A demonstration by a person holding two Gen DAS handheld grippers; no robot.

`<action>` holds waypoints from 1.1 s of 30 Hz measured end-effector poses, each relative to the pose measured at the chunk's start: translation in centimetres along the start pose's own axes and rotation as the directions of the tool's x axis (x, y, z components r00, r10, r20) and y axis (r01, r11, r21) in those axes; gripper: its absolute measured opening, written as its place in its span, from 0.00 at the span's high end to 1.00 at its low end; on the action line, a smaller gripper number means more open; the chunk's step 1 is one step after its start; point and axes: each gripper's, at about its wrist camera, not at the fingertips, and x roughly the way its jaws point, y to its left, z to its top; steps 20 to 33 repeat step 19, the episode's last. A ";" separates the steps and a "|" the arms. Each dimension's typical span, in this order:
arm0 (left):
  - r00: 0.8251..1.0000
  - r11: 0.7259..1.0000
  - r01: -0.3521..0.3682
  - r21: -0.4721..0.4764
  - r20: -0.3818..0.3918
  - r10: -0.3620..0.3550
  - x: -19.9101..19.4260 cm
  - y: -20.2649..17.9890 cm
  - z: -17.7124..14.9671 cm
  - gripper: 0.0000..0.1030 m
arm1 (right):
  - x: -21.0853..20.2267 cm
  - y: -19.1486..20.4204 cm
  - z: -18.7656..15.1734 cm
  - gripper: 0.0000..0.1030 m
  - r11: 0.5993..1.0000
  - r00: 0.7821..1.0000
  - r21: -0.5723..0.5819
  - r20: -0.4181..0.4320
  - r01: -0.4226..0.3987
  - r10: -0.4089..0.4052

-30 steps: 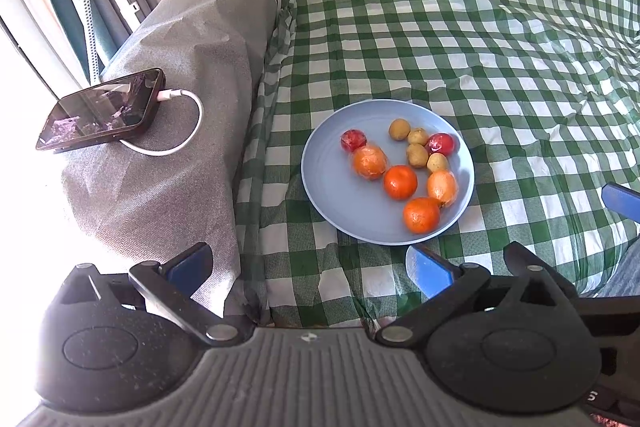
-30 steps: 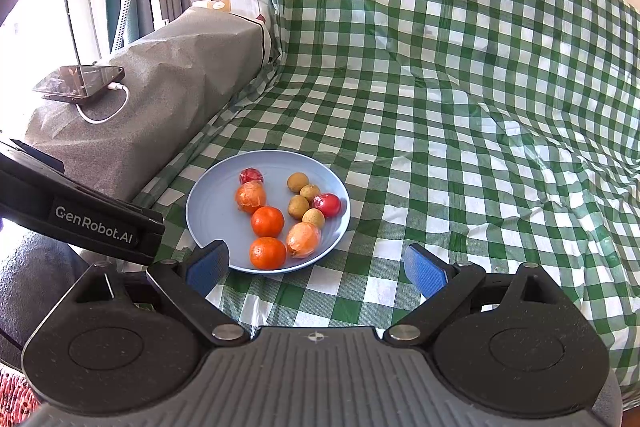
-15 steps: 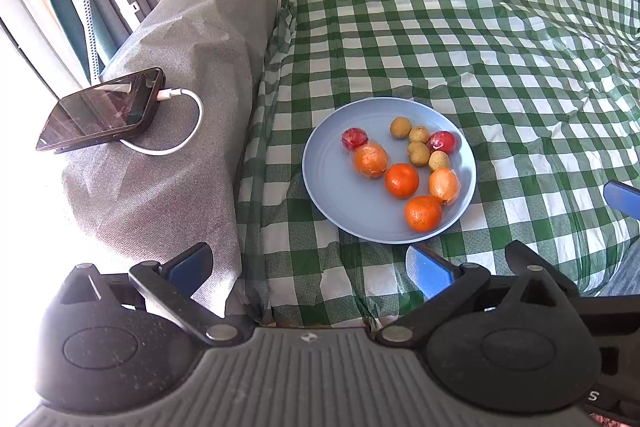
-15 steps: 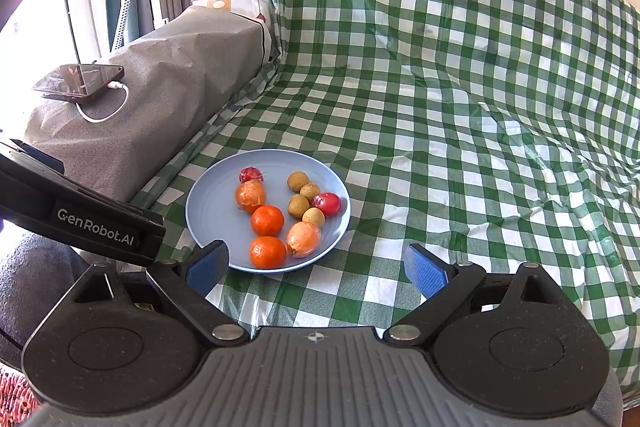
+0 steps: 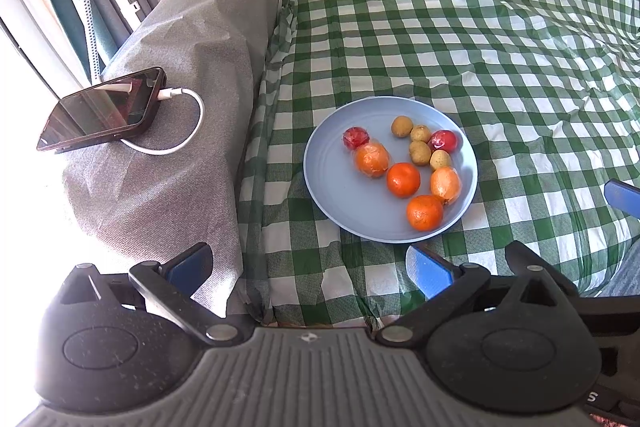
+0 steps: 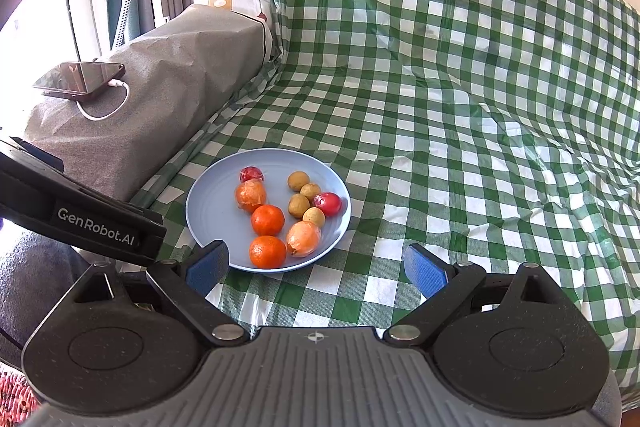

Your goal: Organize fruits

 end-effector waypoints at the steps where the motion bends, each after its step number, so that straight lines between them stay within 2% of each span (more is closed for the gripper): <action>1: 1.000 1.000 0.001 0.000 -0.001 -0.001 0.0 0.0 0.0 0.00 | 0.1 0.1 0.0 0.08 1.000 1.000 0.001 0.000 0.000 0.000; 33: 1.000 1.000 -0.018 -0.001 0.007 0.018 0.0 0.1 -0.1 0.00 | 0.0 0.0 0.0 0.08 1.000 1.000 -0.004 0.001 -0.001 0.001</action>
